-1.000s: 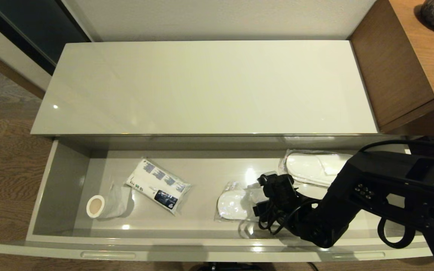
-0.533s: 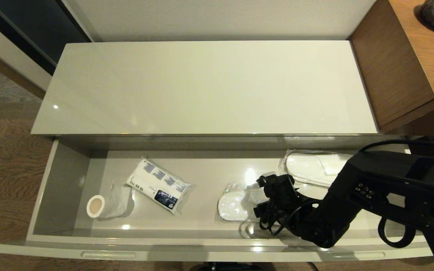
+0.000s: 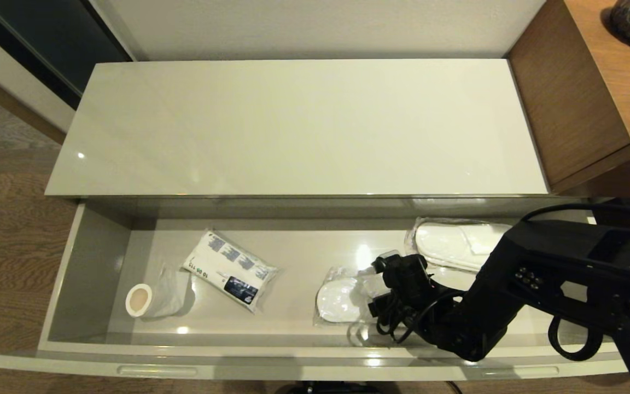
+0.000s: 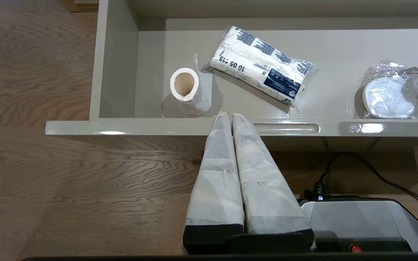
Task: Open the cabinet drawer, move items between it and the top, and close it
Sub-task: Take out the disposable slippers from the drawer
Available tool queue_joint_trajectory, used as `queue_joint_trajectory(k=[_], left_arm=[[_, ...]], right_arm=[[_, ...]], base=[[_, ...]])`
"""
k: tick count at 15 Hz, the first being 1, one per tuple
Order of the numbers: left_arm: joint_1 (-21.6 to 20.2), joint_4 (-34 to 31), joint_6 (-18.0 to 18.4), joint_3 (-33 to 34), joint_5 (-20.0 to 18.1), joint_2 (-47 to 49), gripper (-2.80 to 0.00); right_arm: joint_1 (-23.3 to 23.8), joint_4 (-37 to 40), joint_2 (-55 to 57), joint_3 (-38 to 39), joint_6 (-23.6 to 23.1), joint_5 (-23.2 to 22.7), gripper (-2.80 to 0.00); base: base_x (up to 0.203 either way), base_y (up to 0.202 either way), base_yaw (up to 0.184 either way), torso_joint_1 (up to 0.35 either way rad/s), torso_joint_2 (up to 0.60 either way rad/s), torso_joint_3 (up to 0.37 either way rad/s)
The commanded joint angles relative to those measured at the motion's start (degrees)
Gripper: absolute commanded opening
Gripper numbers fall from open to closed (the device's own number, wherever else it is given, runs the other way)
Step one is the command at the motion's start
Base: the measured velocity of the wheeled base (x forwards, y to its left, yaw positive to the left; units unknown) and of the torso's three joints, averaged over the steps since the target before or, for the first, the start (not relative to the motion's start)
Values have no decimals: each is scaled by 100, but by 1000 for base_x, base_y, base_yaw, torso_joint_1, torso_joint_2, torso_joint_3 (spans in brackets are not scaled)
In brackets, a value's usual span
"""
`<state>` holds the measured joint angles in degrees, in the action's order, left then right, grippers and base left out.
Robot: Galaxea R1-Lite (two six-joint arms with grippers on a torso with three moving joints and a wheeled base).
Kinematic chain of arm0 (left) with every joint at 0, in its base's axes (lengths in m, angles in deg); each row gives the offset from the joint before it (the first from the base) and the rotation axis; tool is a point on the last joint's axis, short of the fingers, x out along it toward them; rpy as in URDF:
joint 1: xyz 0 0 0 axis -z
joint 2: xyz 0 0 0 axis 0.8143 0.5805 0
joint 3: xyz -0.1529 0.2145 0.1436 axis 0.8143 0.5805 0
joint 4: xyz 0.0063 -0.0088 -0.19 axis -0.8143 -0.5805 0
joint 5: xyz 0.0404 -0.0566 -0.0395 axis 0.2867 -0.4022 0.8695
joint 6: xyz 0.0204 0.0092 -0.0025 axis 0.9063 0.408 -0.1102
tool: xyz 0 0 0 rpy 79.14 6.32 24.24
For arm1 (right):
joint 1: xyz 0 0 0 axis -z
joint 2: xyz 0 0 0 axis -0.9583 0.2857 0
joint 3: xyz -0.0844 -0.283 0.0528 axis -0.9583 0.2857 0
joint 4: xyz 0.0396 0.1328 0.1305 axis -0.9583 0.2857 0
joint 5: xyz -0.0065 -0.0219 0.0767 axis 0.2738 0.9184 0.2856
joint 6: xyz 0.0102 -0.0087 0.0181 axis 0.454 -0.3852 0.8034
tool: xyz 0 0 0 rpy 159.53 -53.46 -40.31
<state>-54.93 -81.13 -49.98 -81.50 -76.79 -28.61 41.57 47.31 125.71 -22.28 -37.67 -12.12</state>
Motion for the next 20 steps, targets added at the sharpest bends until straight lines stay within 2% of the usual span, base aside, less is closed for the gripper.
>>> queue_joint_trajectory(k=[1, 2, 3, 20], left_arm=[[-2, -4, 4, 0, 2, 9, -280], [-2, 1, 0, 0, 2, 9, -280], [-2, 1, 8, 0, 11, 9, -280], [-2, -7, 1, 0, 2, 9, -280]], right_arm=[[30, -19, 84, -40, 8, 7, 0], [36, -10, 100, -40, 15, 0, 0], [36, -10, 108, -40, 15, 0, -280], [80, -19, 65, -33, 23, -62, -280]], base=[[0, 0, 0, 0, 0, 0], [0, 0, 0, 0, 0, 0], [0, 0, 0, 0, 0, 0], [0, 0, 0, 0, 0, 0]])
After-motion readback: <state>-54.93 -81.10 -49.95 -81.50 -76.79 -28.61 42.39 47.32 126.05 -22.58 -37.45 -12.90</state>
